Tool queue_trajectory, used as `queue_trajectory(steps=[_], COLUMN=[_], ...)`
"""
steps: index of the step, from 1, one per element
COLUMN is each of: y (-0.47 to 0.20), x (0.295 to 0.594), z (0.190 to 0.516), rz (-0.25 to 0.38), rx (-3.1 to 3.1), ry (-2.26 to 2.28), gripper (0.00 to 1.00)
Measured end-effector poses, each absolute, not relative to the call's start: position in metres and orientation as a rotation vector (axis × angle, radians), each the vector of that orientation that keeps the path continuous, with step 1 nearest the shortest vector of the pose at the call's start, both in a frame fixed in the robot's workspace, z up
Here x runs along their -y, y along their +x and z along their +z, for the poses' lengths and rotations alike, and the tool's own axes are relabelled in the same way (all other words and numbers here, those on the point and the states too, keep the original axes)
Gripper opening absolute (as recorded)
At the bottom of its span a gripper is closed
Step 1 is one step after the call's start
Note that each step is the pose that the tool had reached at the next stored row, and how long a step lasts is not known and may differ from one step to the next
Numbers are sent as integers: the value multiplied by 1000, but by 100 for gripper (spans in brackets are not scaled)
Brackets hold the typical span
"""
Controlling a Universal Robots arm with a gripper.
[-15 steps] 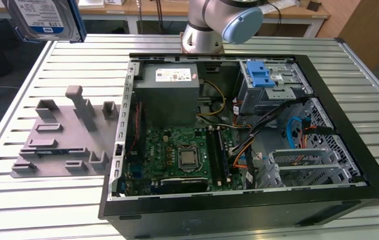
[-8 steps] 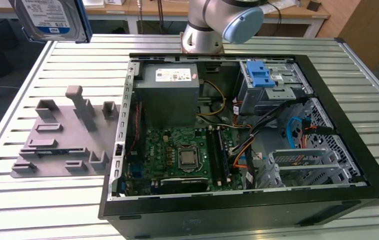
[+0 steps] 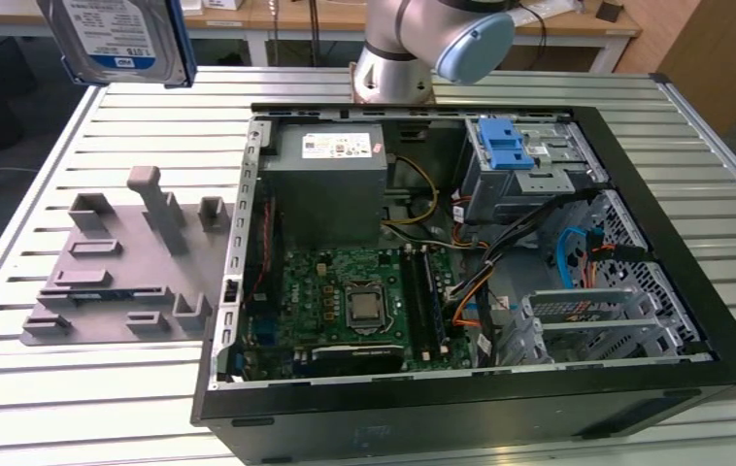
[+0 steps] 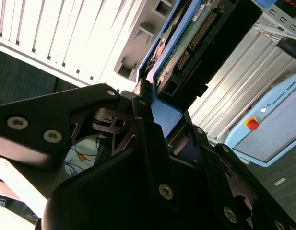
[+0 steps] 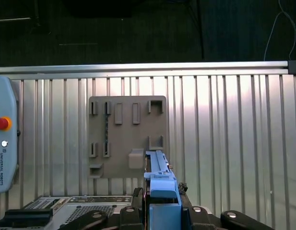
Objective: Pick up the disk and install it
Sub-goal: 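Pick up the disk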
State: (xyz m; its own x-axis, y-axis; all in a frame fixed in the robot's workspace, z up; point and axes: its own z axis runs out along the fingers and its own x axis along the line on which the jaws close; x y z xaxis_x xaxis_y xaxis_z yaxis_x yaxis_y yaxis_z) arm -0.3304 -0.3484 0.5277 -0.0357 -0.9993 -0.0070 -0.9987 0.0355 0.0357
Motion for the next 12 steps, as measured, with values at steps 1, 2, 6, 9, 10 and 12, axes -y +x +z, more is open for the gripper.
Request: queue_trajectory(steps=[1,2,6,9,10,12], y=[-328,-326,-319,-317,-316,-314], x=[349,351,355,359,360,362], z=[528,528,528,528,528,528], rz=[-49,-49,-50,-50,-50,-50], rx=[2246,2245,2245,2244,2245,2244], ry=[2167,2167,2166,2166,2166,2166], gripper=[36,36,36,36,36,36])
